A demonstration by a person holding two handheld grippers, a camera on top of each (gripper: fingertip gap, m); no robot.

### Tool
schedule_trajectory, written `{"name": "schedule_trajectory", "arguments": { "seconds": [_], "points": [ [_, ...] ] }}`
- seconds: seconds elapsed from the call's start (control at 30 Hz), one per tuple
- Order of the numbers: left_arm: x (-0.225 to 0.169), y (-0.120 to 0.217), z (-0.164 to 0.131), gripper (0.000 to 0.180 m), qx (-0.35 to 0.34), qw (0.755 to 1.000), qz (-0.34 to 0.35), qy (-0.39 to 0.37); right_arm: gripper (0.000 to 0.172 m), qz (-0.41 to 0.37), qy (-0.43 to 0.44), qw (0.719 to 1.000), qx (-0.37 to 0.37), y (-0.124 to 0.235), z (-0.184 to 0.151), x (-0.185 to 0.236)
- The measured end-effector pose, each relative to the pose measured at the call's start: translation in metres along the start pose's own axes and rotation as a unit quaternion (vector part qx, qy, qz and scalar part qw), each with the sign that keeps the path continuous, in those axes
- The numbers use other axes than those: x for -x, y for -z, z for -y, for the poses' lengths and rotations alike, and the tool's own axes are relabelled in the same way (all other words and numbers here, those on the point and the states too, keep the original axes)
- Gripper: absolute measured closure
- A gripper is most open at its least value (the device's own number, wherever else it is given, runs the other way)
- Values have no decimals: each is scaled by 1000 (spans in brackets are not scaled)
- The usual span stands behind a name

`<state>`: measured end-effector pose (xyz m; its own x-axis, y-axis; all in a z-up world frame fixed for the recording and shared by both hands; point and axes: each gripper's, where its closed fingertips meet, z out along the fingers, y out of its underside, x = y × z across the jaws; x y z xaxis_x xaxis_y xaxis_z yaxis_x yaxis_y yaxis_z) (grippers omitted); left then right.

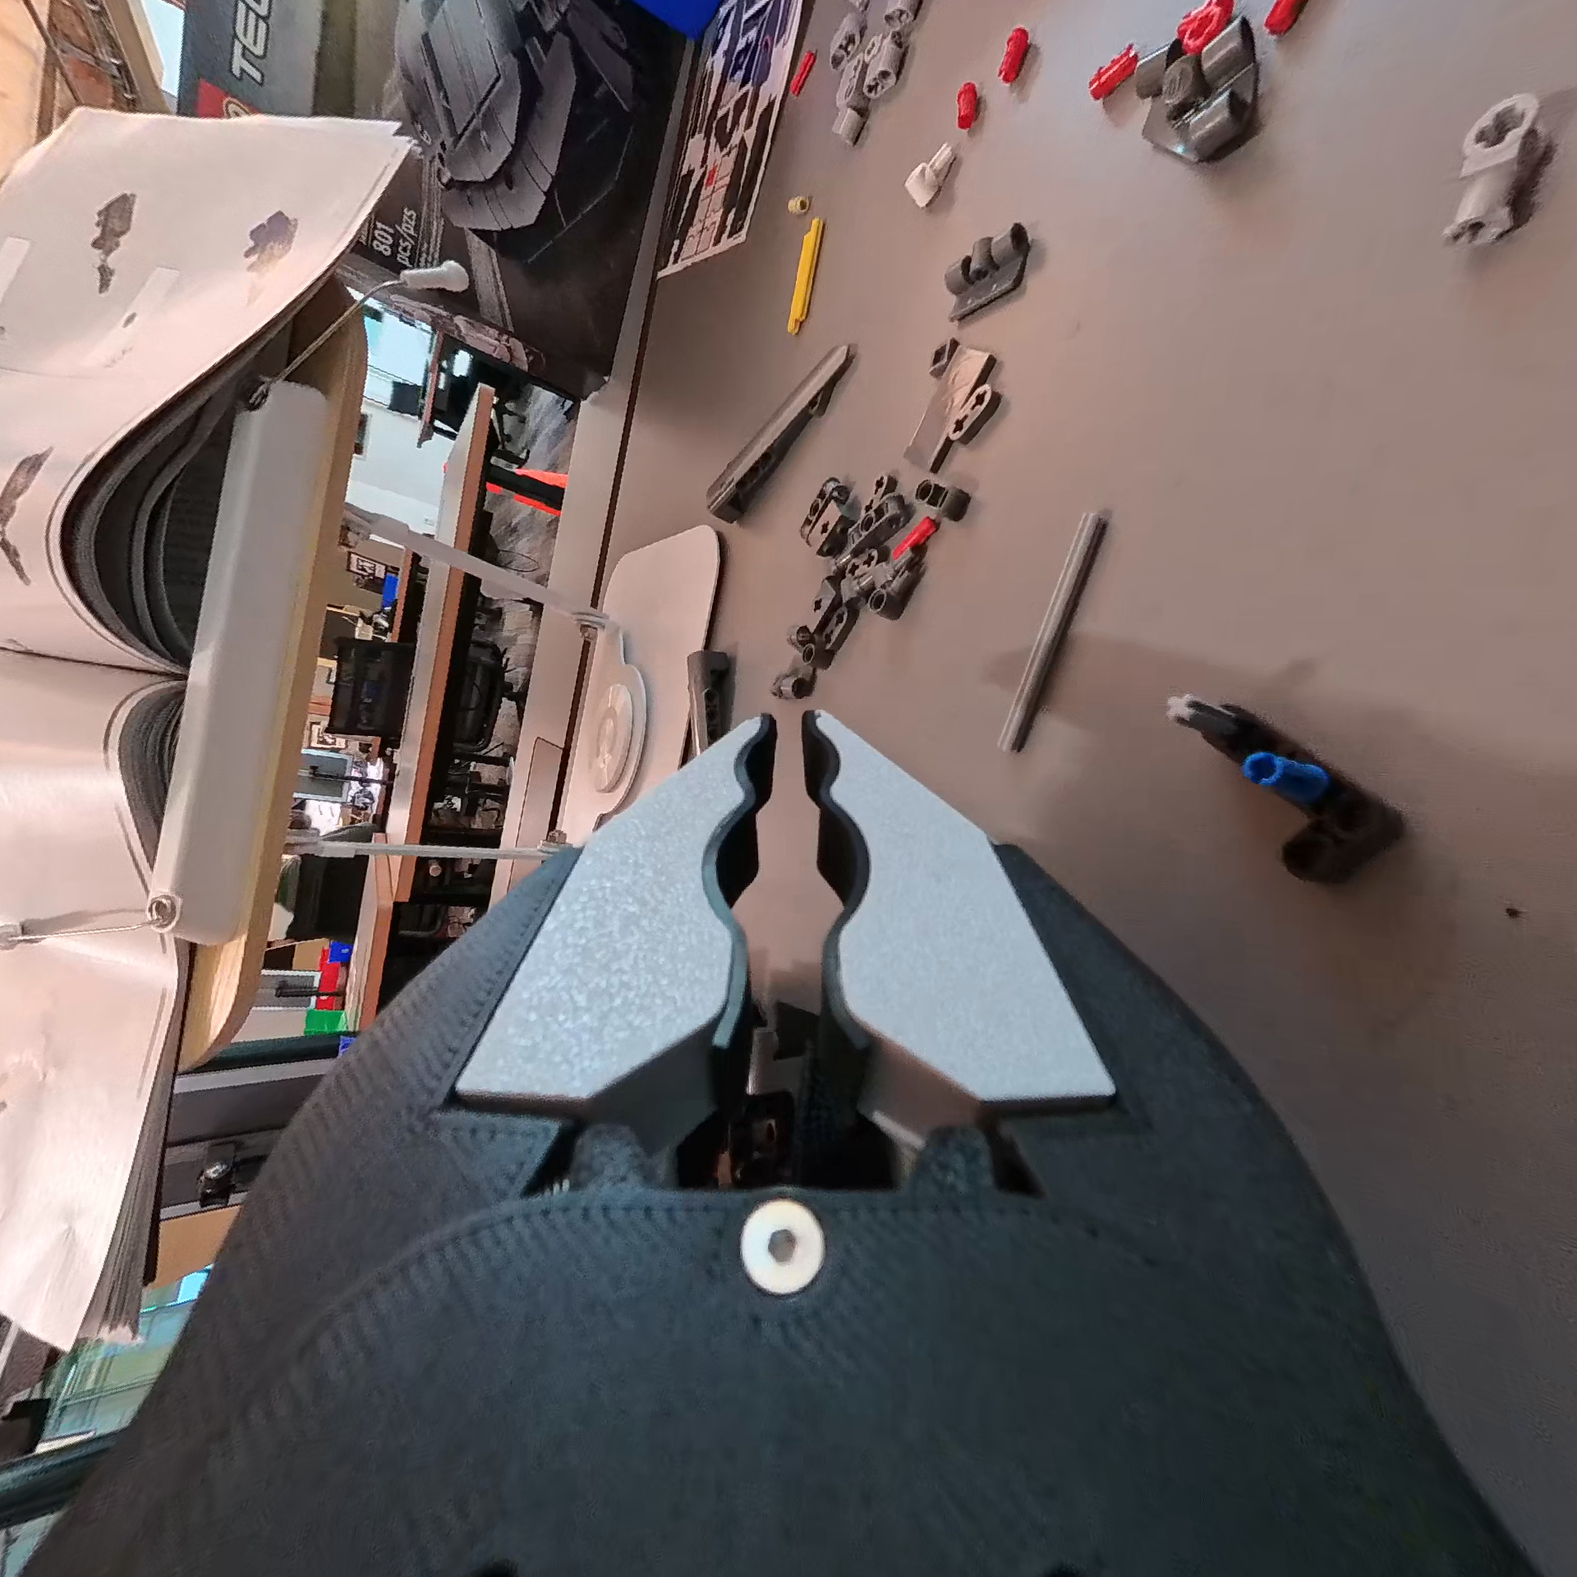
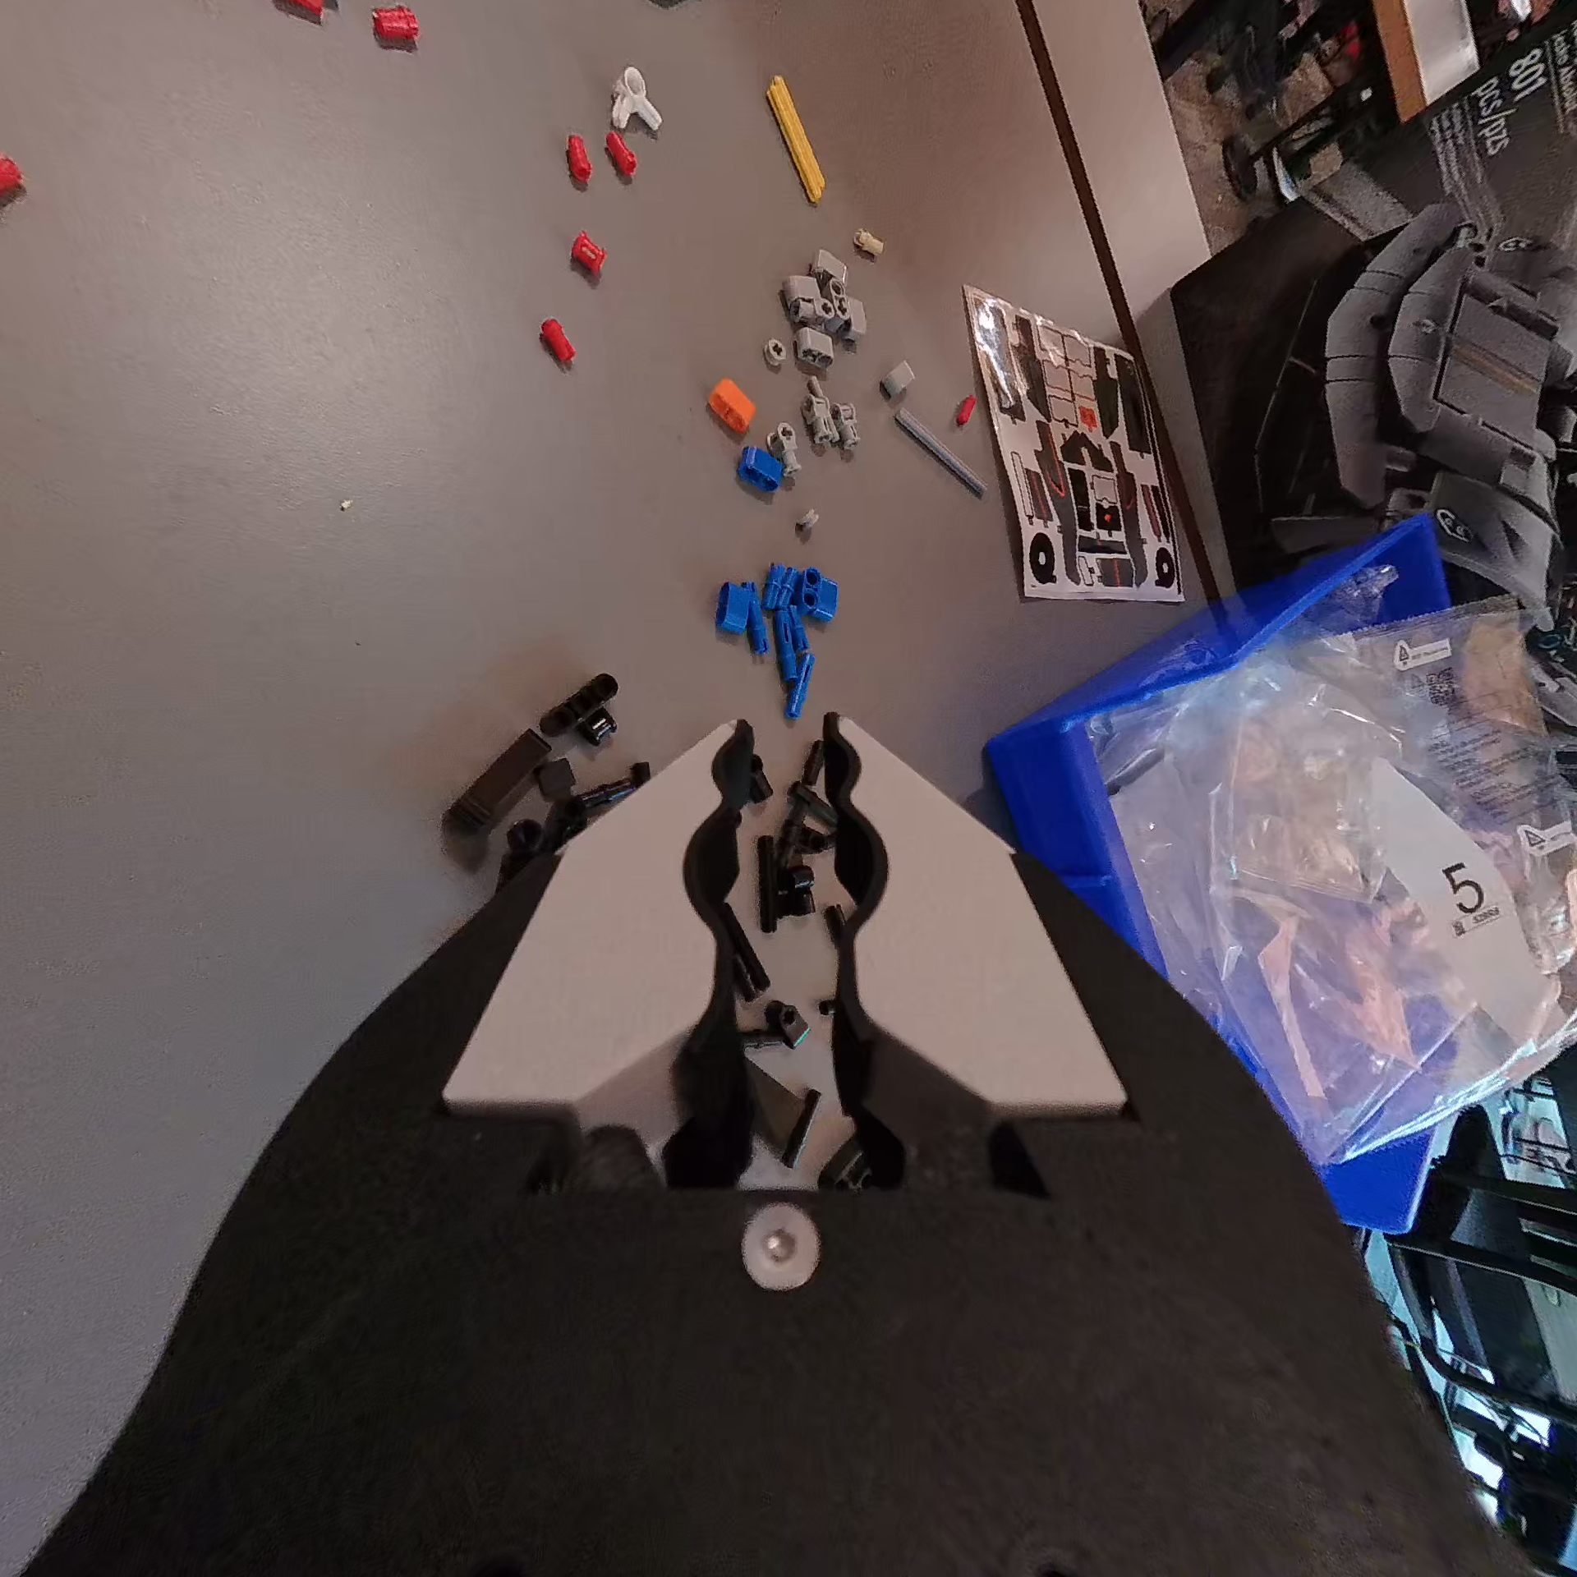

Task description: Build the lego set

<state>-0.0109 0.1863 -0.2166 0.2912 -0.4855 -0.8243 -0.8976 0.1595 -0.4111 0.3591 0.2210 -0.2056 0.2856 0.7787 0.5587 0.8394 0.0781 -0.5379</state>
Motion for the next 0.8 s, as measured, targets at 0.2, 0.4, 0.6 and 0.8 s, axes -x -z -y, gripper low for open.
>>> {"name": "schedule_trajectory", "arguments": {
  "seconds": [0.2,0.4,0.6,0.8],
  "points": [
    [-2,-3,-2,176,3,1000,-2,4,157,-2,-7,1000,0,1,-7,-3],
    [-5,-6,-4,176,8,1000,-7,1,157,-4,-11,1000,5,1,-16,-3],
    [-7,-8,-5,176,11,1000,-9,2,158,-2,-18,1000,10,5,-24,-2],
    [-8,-9,-5,176,13,1000,-11,1,159,33,-32,999,20,13,-35,9]
  ]
}}
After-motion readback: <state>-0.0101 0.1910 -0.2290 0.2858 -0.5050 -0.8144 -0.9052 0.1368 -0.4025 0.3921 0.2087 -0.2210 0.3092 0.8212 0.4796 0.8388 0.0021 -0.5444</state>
